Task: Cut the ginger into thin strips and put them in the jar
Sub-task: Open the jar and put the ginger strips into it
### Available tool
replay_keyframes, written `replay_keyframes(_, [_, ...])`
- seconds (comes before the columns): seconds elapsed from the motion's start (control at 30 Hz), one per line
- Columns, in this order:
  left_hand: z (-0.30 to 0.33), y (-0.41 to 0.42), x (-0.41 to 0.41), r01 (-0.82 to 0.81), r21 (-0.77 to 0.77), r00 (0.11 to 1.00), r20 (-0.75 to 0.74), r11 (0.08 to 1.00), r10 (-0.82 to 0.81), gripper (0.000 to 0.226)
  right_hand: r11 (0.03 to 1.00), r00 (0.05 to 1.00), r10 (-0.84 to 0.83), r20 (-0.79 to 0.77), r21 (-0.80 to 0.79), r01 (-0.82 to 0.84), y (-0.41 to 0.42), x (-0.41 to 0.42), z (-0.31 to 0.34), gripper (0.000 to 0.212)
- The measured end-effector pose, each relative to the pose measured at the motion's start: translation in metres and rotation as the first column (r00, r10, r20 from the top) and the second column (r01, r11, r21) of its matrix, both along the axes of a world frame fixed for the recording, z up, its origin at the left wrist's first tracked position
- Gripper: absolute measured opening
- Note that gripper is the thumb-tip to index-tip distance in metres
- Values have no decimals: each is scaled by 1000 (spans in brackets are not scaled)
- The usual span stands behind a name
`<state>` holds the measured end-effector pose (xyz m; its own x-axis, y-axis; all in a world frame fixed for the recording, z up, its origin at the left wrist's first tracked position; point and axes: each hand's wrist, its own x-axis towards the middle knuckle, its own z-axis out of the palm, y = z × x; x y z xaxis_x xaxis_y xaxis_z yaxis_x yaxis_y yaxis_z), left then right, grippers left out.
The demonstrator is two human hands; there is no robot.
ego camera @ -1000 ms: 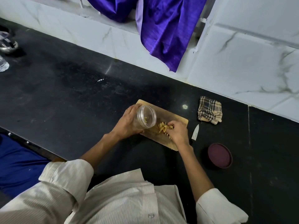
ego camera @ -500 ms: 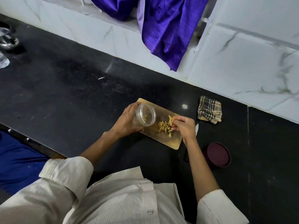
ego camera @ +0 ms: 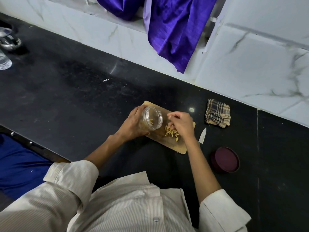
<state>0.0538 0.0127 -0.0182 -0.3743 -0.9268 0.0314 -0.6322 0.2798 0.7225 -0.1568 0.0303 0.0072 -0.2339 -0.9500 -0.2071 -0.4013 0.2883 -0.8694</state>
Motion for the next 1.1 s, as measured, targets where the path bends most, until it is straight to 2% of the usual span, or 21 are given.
replay_keyframes(0.07, [0,0,1,-5,0,1000,-1,1000,5,107,999,989,-12,-149,47,19,3,-16,-14,19])
replay_keyframes(0.13, [-1,-1,1,-6,4,1000,-7,1000,6,107,994,951,43,-306,111,-10,8,-27,-28,19])
replay_keyframes(0.27, [1,1,-2,-18,12,1000,-22,1000,18,106,963,906,179,-383,256,-81,16,-21,-43,53])
replay_keyframes(0.33, [1,1,-3,-20,12,999,-31,1000,20,105,961,857,220,-466,254,-109,16,-10,-45,60])
replay_keyframes(0.43, [2,2,-2,-14,14,1000,-21,1000,14,104,957,774,275,-571,237,-166,17,2,-43,52])
replay_keyframes(0.53, [2,1,-2,-15,19,1000,-19,1000,15,103,965,768,259,-586,188,-182,16,2,-42,39])
replay_keyframes(0.7, [-1,1,-1,-24,11,1000,-17,1000,25,104,989,867,150,-476,87,-123,9,-10,-46,22])
replay_keyframes(0.83, [-3,0,-2,-28,12,1000,-3,1000,28,106,999,979,-10,-204,32,17,12,-17,-37,16])
replay_keyframes(1.0, [-2,-1,-2,-26,21,1000,9,999,26,108,986,977,-167,132,33,164,5,-22,-22,12])
replay_keyframes(1.1, [-1,0,-2,-22,23,1000,9,1000,22,108,986,953,-166,252,22,166,0,-11,-7,14])
